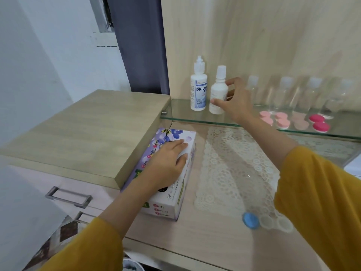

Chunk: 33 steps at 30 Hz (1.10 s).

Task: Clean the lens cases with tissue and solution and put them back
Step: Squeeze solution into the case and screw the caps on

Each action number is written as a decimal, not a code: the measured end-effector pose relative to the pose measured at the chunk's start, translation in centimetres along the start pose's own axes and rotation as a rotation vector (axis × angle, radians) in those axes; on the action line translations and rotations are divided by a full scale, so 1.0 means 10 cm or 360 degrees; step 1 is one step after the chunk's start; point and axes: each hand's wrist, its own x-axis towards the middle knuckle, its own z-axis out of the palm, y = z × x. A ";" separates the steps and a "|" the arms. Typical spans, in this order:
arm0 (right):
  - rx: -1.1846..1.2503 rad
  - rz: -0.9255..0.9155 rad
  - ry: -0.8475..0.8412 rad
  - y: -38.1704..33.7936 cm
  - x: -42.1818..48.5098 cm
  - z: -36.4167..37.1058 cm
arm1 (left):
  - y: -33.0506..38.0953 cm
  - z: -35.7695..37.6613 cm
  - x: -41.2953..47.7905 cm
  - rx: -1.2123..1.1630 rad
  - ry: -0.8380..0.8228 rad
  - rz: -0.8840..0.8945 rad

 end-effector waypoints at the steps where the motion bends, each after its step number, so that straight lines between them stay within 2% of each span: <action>1: 0.0003 0.0007 -0.0010 0.00 -0.01 0.00 | 0.00 0.00 0.00 -0.0003 -0.0004 0.0002; 10: -0.0032 -0.0021 0.0029 -0.12 -0.29 -0.36 | 0.03 -0.07 0.04 0.0049 -0.0021 -0.0007; 14: -0.0023 -0.0062 -0.0019 -0.17 -0.75 -0.63 | 0.25 -0.15 -0.03 -0.0025 0.0206 0.0190; 17: -0.0091 -0.0070 -0.0068 -0.09 -1.13 -0.81 | 0.49 -0.09 -0.13 -0.0119 0.0245 0.0319; 21: -0.0250 -0.0028 -0.0211 0.11 -1.60 -1.03 | 0.77 0.14 -0.30 -0.0239 0.0096 0.0460; 27: -0.0644 0.0044 -0.0549 0.50 -2.18 -1.21 | 0.96 0.56 -0.50 -0.0297 -0.0213 0.0507; 33: -0.0760 0.0019 -0.0549 0.65 -2.42 -1.22 | 1.01 0.79 -0.57 -0.0249 -0.0254 0.0517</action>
